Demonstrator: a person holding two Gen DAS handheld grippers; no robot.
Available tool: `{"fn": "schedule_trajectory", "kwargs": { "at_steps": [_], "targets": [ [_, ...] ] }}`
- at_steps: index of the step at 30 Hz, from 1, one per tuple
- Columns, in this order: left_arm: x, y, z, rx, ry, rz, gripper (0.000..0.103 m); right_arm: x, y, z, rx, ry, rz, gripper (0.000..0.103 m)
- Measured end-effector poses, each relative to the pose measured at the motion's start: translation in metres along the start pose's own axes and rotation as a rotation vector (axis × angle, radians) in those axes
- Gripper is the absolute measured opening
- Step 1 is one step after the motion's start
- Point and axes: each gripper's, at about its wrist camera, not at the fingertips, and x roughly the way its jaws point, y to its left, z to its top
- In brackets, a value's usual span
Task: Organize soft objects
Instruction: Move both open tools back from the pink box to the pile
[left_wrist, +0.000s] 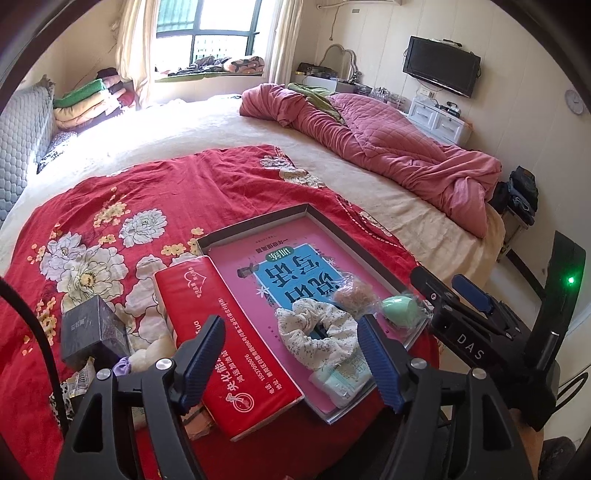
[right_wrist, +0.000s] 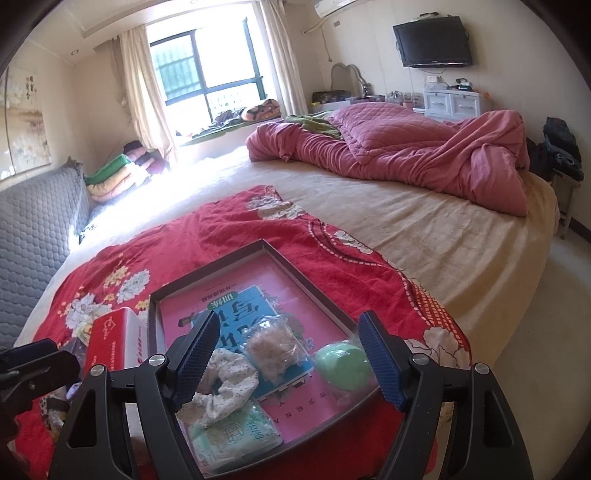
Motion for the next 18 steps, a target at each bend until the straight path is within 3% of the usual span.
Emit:
{"fn": "schedule_trajectory", "kwargs": {
  "at_steps": [18],
  "targets": [
    [-0.045,0.041,-0.010,-0.059,-0.040,0.106,0.073,-0.044,0.046,0.008,-0.096,-0.046,0.033,0.078]
  ]
}}
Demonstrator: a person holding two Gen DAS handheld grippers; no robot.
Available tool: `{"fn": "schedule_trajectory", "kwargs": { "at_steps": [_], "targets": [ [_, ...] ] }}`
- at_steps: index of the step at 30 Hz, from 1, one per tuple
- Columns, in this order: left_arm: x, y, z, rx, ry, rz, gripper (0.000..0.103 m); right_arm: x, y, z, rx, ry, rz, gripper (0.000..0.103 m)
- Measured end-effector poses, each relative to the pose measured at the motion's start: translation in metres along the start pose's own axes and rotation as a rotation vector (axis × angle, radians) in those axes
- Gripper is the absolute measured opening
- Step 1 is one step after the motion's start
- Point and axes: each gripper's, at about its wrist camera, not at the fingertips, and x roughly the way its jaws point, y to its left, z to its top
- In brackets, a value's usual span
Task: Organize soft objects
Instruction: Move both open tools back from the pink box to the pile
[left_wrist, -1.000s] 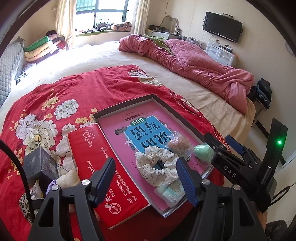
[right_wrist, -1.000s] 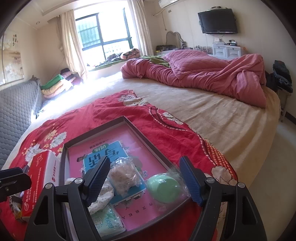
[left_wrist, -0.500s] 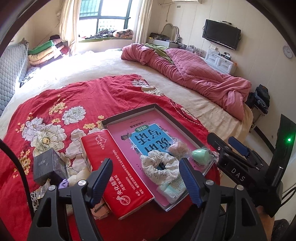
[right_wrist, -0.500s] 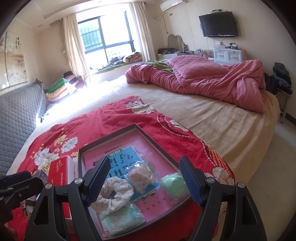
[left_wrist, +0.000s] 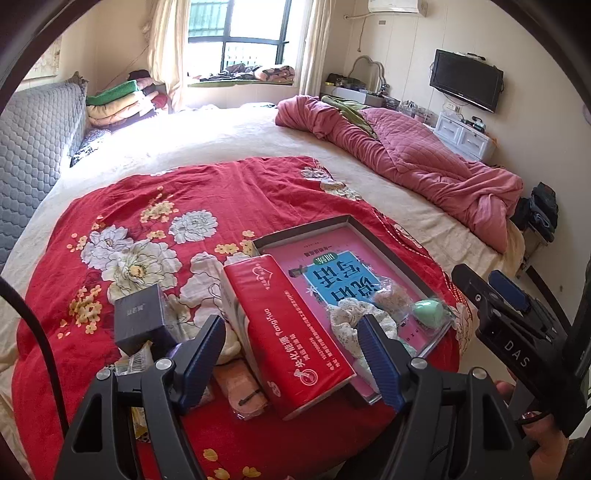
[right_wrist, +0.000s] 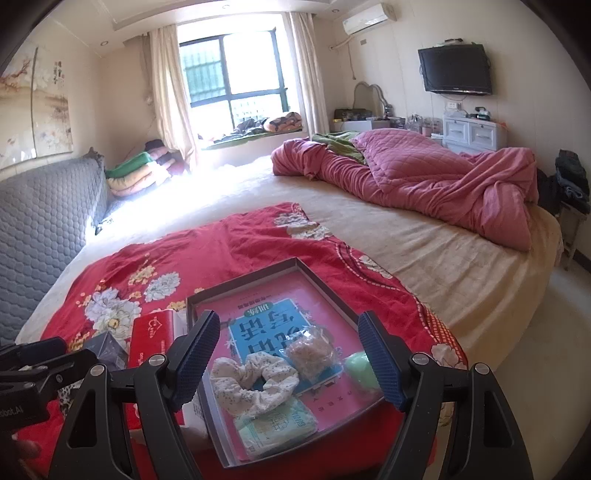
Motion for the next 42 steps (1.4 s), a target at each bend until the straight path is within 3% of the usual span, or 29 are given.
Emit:
{"fn": "schedule_trajectory", "kwargs": {
  "at_steps": [9,42],
  "targets": [
    [-0.020,0.022,-0.006,-0.017,-0.012,0.061,0.073,-0.016,0.031,0.004,-0.044,-0.017,0.064,0.078],
    [-0.061,0.099,-0.033,-0.129,-0.029,0.146,0.073,-0.044,0.127,-0.015,-0.262,0.030,0.218,0.078]
  ]
}}
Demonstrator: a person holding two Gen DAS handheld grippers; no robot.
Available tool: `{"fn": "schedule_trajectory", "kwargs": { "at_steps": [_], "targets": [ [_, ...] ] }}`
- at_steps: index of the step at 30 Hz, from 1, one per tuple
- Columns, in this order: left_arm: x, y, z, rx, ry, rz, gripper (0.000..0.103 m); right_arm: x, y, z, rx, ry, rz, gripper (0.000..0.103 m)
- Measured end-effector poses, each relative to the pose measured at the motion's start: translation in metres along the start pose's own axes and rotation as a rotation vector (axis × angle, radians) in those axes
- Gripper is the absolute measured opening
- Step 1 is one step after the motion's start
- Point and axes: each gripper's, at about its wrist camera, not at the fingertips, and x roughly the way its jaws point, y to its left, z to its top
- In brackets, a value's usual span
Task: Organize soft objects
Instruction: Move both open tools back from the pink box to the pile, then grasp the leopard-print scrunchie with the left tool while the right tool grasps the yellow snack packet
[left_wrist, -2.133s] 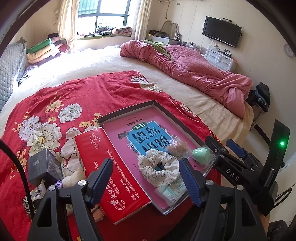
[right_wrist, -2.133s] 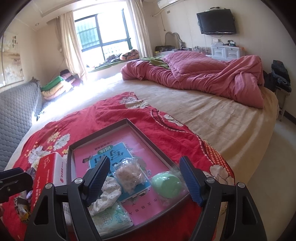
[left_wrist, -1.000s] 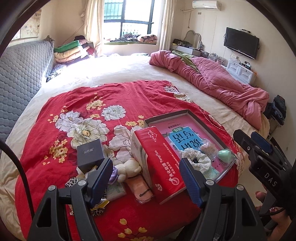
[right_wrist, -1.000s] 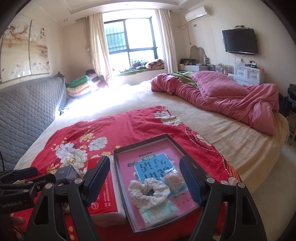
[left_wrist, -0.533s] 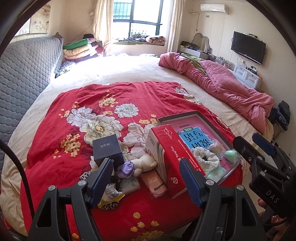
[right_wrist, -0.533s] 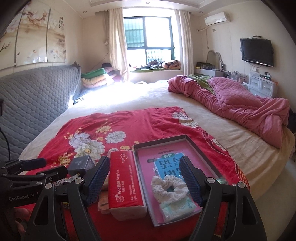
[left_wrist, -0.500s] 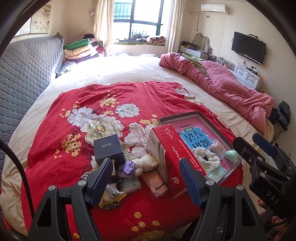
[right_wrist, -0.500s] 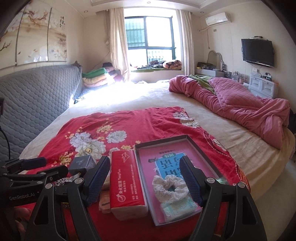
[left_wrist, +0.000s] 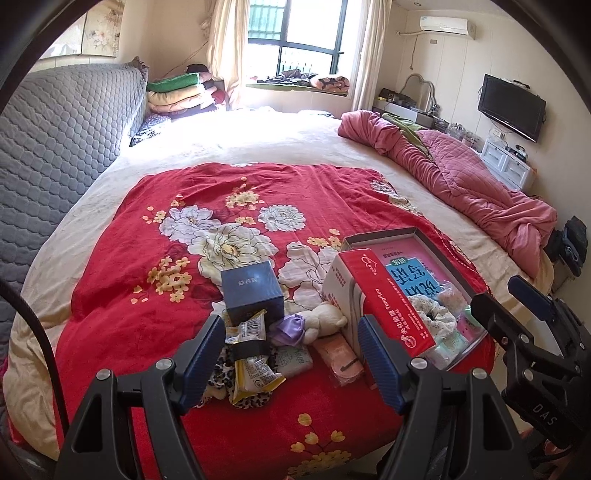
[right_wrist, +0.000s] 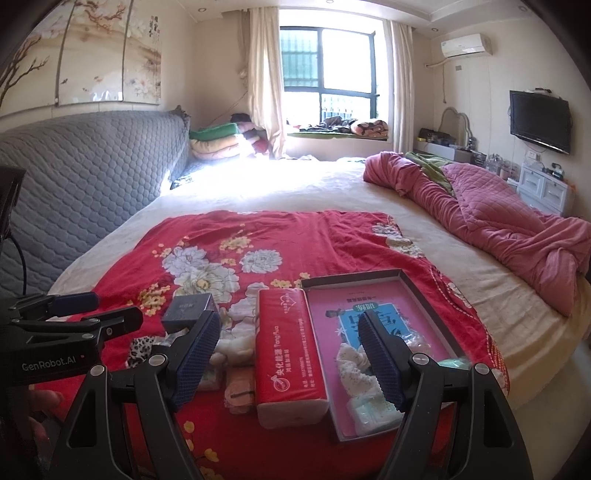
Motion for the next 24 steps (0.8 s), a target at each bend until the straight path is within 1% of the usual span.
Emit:
{"fn": "schedule_trajectory", "kwargs": {
  "at_steps": [11,14,19,24],
  "targets": [
    [0.001,0.048,-0.008,-0.085,0.009,0.043,0.073,0.010,0.014,-0.006,-0.040,0.022,0.008,0.078],
    [0.003,0.058,-0.013,-0.098,0.019,0.052,0.073,0.012,0.014,-0.009,-0.047,0.019,-0.004,0.078],
    [0.009,0.072,-0.021,-0.117,0.039,0.071,0.073,0.018,0.018,-0.015,-0.066,0.033,0.003,0.078],
    [0.019,0.085,-0.031,-0.129,0.066,0.075,0.073,0.031,0.029,-0.027,-0.116,0.069,0.015,0.078]
  ]
}}
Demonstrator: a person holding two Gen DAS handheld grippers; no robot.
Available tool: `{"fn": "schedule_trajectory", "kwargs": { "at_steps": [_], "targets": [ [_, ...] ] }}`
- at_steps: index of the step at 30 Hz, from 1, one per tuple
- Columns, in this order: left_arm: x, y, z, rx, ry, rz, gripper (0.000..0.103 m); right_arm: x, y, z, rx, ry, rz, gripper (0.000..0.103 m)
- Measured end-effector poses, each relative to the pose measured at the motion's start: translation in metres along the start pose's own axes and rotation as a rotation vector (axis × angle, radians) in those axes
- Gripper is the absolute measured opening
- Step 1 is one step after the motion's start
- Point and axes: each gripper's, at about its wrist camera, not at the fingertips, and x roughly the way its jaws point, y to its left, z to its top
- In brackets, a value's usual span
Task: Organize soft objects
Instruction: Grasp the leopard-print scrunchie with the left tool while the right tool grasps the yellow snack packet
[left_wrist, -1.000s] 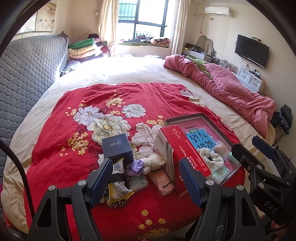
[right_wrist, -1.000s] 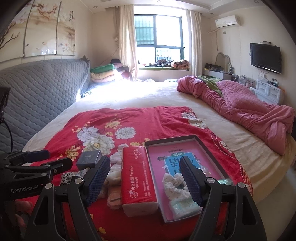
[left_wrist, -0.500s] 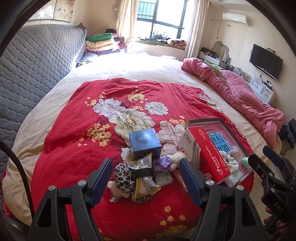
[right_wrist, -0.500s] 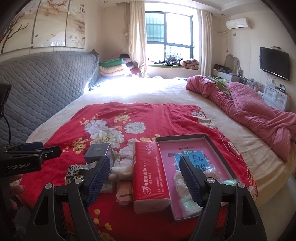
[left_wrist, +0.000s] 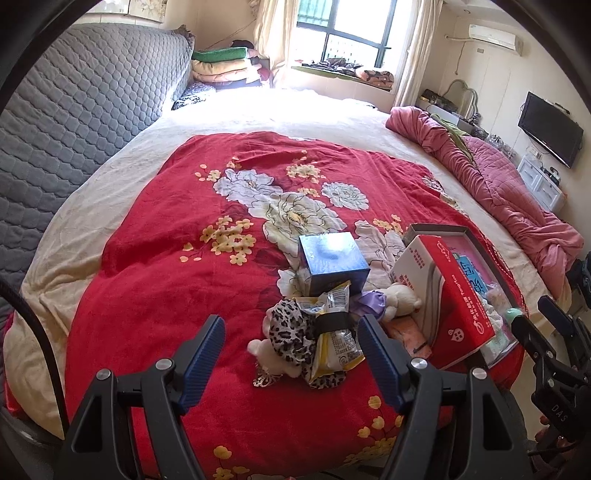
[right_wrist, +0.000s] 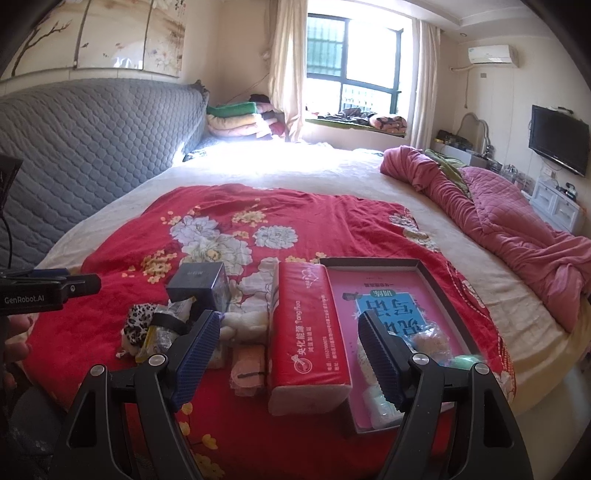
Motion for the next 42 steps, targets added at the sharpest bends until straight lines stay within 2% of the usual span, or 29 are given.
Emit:
{"fn": "schedule_trajectory", "kwargs": {
  "at_steps": [10,18,27,29,32,36,38,40,42],
  "targets": [
    [0.038,0.032,-0.019,-0.058,0.099,-0.013,0.073,0.030,0.038,-0.023,-0.117,0.060,0.075,0.079],
    [0.054,0.039,-0.023,-0.071,0.104,-0.029,0.073,0.052,0.073,-0.032,-0.162,0.099,0.180,0.079],
    [0.090,0.035,-0.010,-0.048,0.132,-0.089,0.073,0.082,0.099,-0.038,-0.169,0.148,0.240,0.079],
    [0.097,0.034,-0.008,-0.036,0.147,-0.097,0.062,0.089,0.102,-0.038,-0.148,0.161,0.255,0.079],
    [0.104,0.033,-0.007,-0.023,0.160,-0.128,0.059,0.099,0.107,-0.037,-0.140,0.171,0.257,0.079],
    [0.114,0.034,-0.006,-0.029,0.183,-0.171,0.043,0.113,0.113,-0.036,-0.123,0.185,0.259,0.079],
    [0.119,0.034,-0.005,-0.029,0.187,-0.200,0.024,0.118,0.118,-0.035,-0.120,0.190,0.254,0.079],
    [0.121,0.034,-0.002,-0.032,0.184,-0.218,0.011,0.124,0.122,-0.033,-0.117,0.193,0.250,0.079],
    [0.122,0.034,-0.002,-0.026,0.179,-0.228,0.006,0.130,0.125,-0.031,-0.113,0.197,0.248,0.079]
  ]
}}
